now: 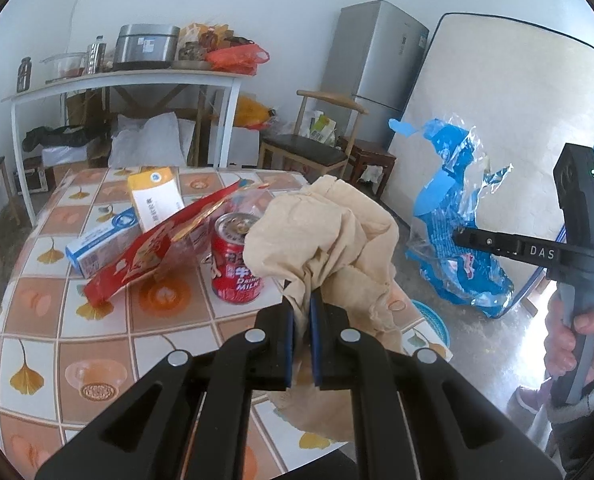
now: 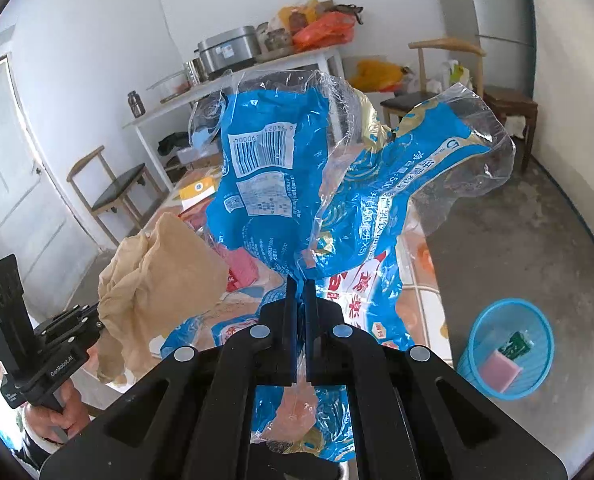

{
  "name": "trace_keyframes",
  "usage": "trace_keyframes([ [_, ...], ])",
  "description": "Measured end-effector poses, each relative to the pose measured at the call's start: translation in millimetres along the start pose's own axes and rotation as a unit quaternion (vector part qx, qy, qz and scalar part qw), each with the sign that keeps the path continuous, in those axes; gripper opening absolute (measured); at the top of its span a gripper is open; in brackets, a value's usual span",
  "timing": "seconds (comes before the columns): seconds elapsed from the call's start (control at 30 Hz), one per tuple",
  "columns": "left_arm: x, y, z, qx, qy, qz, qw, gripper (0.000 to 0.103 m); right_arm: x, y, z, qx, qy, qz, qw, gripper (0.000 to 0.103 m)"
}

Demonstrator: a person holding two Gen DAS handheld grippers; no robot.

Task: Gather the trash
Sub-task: 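Carry the paper and blue wrap toward the blue wastebasket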

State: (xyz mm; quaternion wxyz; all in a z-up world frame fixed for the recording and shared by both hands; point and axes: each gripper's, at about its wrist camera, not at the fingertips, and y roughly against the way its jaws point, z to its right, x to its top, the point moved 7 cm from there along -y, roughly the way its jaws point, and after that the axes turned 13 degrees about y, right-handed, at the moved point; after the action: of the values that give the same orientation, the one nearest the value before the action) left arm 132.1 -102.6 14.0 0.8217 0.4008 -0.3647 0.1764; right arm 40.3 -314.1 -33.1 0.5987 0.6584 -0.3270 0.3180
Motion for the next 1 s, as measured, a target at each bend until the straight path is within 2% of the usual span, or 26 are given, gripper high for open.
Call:
trace_keyframes([
  [0.43,4.6,-22.8,50.9,-0.011,-0.043,-0.01,0.9989,0.006,-16.7,20.4,34.4,-0.007,-0.042,0.029,0.999,0.002],
  [0.7,3.9,-66.3,102.5,-0.035,-0.091,-0.049,0.9941,0.006,-39.4,31.3,84.5,-0.036,-0.096,0.036,0.994,0.002],
  [0.83,2.5,-100.3,139.4,-0.048,-0.131,-0.075,0.9873,0.006,-56.8,45.9,122.8,-0.081,-0.128,0.035,0.988,0.002],
  [1.0,-12.5,-162.3,202.7,-0.077,-0.186,-0.132,0.9705,0.006,-79.8,60.7,171.2,-0.132,-0.17,0.03,0.976,0.002],
])
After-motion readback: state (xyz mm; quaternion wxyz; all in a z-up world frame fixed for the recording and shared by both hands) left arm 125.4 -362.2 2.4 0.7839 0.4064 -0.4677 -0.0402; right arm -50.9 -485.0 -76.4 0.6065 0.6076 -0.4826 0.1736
